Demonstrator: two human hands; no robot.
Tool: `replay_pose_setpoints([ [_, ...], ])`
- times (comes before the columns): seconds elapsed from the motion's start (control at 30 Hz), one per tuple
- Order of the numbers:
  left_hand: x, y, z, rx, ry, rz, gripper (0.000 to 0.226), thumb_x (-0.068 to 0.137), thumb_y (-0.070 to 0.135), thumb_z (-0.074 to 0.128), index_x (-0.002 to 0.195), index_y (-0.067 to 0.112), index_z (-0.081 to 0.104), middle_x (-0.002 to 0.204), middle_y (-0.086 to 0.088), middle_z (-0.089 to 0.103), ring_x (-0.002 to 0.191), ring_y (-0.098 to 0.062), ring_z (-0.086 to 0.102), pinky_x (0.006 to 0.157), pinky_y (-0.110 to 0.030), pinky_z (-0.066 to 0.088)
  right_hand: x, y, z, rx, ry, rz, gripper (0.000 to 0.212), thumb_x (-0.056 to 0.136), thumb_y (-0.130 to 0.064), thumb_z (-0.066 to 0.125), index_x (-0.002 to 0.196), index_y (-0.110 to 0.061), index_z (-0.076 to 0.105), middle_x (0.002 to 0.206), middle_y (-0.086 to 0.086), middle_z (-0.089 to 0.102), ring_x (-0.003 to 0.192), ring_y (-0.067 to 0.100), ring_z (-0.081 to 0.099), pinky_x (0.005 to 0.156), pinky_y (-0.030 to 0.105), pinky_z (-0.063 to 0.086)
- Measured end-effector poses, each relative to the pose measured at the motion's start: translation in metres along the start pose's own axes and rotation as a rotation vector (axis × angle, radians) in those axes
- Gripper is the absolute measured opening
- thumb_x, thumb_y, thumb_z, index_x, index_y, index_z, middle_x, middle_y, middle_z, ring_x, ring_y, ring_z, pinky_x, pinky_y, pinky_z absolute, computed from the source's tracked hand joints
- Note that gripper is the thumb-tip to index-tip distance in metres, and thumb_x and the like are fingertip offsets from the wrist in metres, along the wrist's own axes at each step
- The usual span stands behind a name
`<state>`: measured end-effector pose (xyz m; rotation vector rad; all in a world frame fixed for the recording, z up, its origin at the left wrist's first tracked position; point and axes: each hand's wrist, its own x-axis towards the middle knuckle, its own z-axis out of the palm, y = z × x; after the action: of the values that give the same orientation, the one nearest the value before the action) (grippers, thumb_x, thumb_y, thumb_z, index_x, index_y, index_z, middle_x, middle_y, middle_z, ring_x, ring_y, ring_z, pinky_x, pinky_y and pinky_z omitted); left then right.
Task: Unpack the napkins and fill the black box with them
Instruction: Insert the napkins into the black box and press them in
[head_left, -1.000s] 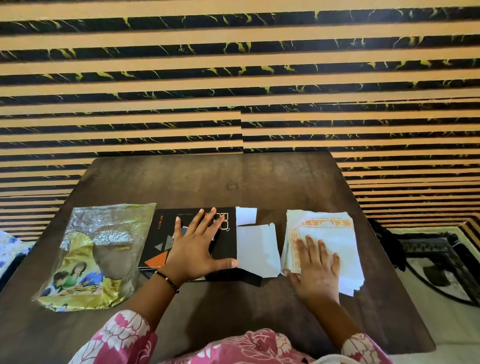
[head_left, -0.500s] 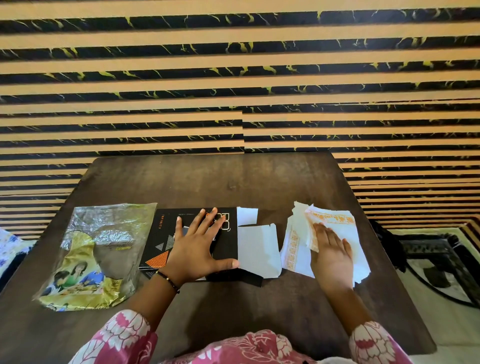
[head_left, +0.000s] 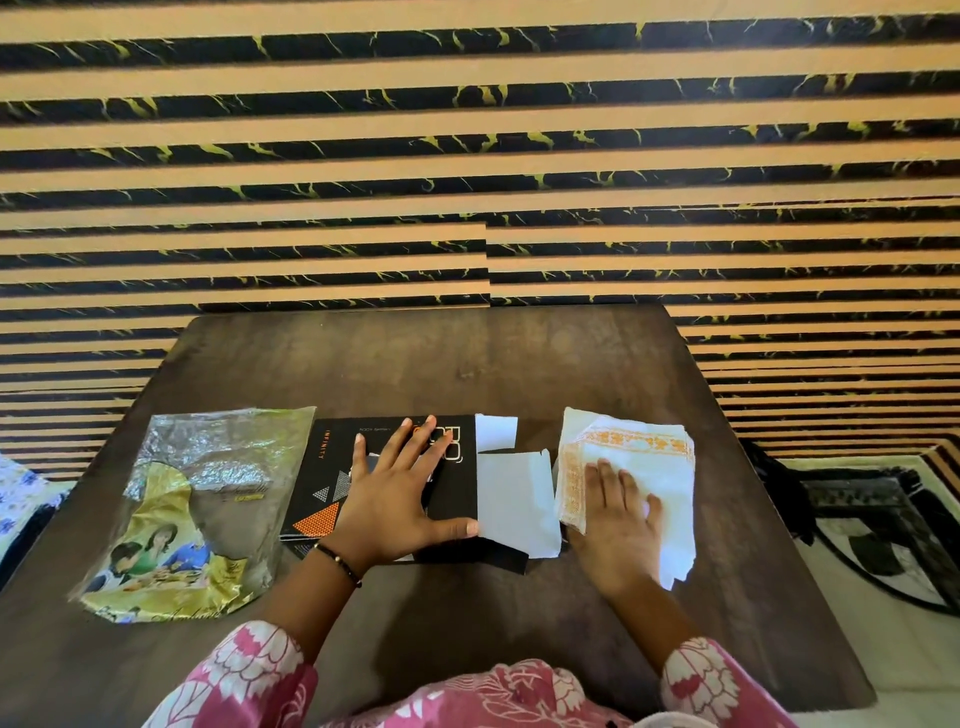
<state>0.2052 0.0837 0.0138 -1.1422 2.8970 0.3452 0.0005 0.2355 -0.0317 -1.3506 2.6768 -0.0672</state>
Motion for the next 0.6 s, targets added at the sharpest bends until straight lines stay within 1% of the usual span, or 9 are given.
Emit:
replay_pose_setpoints([
  [0.1, 0.000, 0.001, -0.001, 0.005, -0.020, -0.001, 0.112, 0.052, 0.096, 0.022, 0.144, 0.037, -0.002, 0.150, 0.014, -0.018, 0.138, -0.012, -0.022, 0.107, -0.064, -0.017, 0.005, 0.008, 0.001, -0.031, -0.010, -0.006, 0.072, 0.092, -0.020, 0.046, 0.146, -0.015, -0.002, 0.159, 0.005, 0.004, 0.146, 0.028, 0.002, 0.116, 0.053, 0.010],
  [0.2, -0.001, 0.000, -0.001, 0.006, -0.010, -0.004, 0.111, 0.053, 0.096, 0.023, 0.144, 0.036, -0.002, 0.148, 0.015, -0.020, 0.139, -0.013, -0.021, 0.107, -0.064, -0.018, 0.011, 0.012, -0.003, -0.071, 0.019, -0.039, 0.068, 0.092, -0.016, 0.046, 0.146, -0.014, 0.004, 0.158, 0.006, 0.012, 0.144, 0.028, 0.011, 0.115, 0.049, 0.015],
  [0.27, 0.000, 0.000, -0.002, -0.003, -0.009, -0.002, 0.112, 0.052, 0.096, 0.021, 0.144, 0.035, -0.001, 0.148, 0.015, -0.019, 0.138, -0.013, -0.022, 0.107, -0.063, -0.019, 0.016, 0.017, -0.012, -0.017, 0.057, -0.017, 0.060, 0.091, -0.020, 0.047, 0.143, -0.017, 0.017, 0.151, 0.008, 0.031, 0.138, 0.028, 0.030, 0.112, 0.044, 0.025],
  [0.33, -0.001, 0.000, -0.005, -0.072, 0.029, 0.025, 0.111, 0.054, 0.095, 0.018, 0.145, 0.032, 0.006, 0.152, 0.011, -0.012, 0.138, -0.012, -0.020, 0.109, -0.057, -0.019, 0.022, 0.023, -0.031, 0.128, 0.168, 0.038, 0.047, 0.090, -0.024, 0.046, 0.135, -0.021, 0.034, 0.134, 0.008, 0.053, 0.119, 0.028, 0.053, 0.098, 0.039, 0.040],
  [0.37, -0.002, 0.003, -0.009, -0.158, 0.068, 0.041, 0.108, 0.058, 0.093, 0.019, 0.145, 0.030, 0.013, 0.155, 0.008, -0.004, 0.140, -0.011, -0.016, 0.111, -0.052, -0.015, 0.023, 0.026, -0.043, 0.254, 0.223, 0.078, 0.040, 0.090, -0.025, 0.047, 0.130, -0.021, 0.043, 0.125, 0.008, 0.060, 0.110, 0.029, 0.059, 0.090, 0.036, 0.044],
  [0.43, -0.006, 0.018, -0.021, -0.458, 0.144, 0.024, 0.087, 0.071, 0.082, 0.032, 0.140, 0.028, 0.030, 0.154, 0.003, 0.020, 0.142, -0.012, 0.003, 0.116, -0.038, 0.001, 0.023, 0.029, -0.071, 0.475, 0.327, 0.109, 0.032, 0.087, -0.023, 0.055, 0.118, -0.015, 0.054, 0.111, 0.014, 0.066, 0.097, 0.036, 0.064, 0.077, 0.033, 0.045],
  [0.5, -0.010, 0.040, -0.037, -0.959, 0.089, -0.092, 0.053, 0.079, 0.070, 0.042, 0.123, 0.040, 0.048, 0.142, 0.005, 0.043, 0.136, -0.016, 0.033, 0.111, -0.032, 0.026, 0.020, 0.028, -0.094, 0.574, 0.422, 0.038, 0.030, 0.082, -0.022, 0.063, 0.105, -0.004, 0.058, 0.097, 0.018, 0.069, 0.085, 0.037, 0.066, 0.068, 0.028, 0.043],
  [0.53, -0.008, 0.052, -0.045, -1.268, -0.012, -0.179, 0.049, 0.079, 0.072, 0.040, 0.115, 0.040, 0.052, 0.135, 0.003, 0.051, 0.127, -0.020, 0.046, 0.104, -0.032, 0.036, 0.014, 0.023, -0.106, 0.610, 0.446, -0.026, 0.031, 0.078, -0.023, 0.065, 0.101, -0.002, 0.059, 0.090, 0.016, 0.069, 0.078, 0.031, 0.064, 0.065, 0.025, 0.041],
  [0.6, 0.001, 0.065, -0.049, -1.772, -0.298, -0.313, 0.073, 0.077, 0.077, 0.024, 0.119, 0.024, 0.052, 0.130, -0.012, 0.056, 0.114, -0.032, 0.057, 0.096, -0.042, 0.046, -0.001, 0.003, -0.132, 0.739, 0.461, -0.198, 0.037, 0.070, -0.027, 0.062, 0.100, -0.006, 0.059, 0.082, 0.005, 0.065, 0.073, 0.015, 0.059, 0.061, 0.013, 0.041],
])
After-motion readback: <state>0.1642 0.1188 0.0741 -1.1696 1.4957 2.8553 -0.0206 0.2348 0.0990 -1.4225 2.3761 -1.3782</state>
